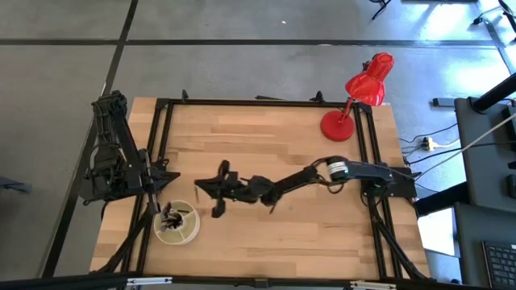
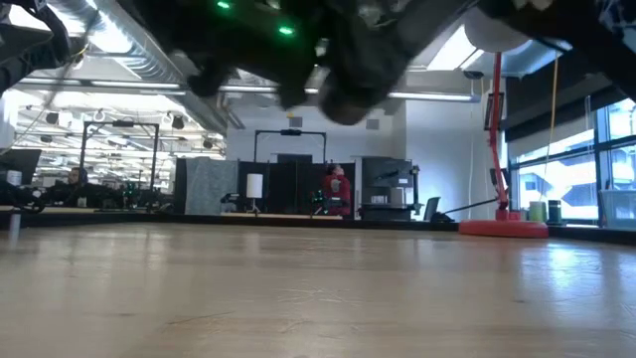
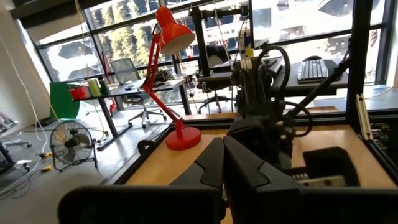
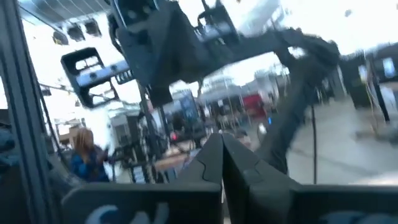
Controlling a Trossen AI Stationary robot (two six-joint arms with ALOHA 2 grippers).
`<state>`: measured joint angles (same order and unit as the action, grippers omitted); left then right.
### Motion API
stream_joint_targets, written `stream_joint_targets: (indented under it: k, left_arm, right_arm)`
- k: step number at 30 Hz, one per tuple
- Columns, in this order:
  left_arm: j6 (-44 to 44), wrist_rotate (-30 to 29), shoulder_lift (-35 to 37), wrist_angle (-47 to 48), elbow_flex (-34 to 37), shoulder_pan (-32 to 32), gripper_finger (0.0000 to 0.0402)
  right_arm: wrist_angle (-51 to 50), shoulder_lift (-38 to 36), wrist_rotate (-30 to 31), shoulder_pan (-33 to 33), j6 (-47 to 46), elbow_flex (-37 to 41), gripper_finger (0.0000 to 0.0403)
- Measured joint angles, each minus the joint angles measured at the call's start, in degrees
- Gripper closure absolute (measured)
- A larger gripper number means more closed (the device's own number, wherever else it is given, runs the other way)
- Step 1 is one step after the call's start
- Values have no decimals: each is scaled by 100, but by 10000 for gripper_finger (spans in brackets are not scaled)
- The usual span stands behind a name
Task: Put items in baskets/containers
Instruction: Put the black eyeshadow brush into the white organizer
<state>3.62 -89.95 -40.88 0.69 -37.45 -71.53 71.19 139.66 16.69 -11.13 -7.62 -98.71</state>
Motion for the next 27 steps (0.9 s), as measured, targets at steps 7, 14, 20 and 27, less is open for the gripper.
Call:
stream_joint_targets:
  k: [7,14,20,27]
  left_arm:
    - [152,0,0,0,0,0,398]
    - [183,-2,0,-1,0,0,395]
    - [386,-6,2,-47,0,0,399]
    - [511,-11,31,-48,0,0,398]
  right_arm:
    - [-570,607,-508,29,426,-1648,403]
    - [-1382,1156,-981,52,158,-2714,403]
    - [-1397,1584,-1487,79,-210,-3235,403]
    - [-1574,1737,-1525,92,-201,-3227,397]
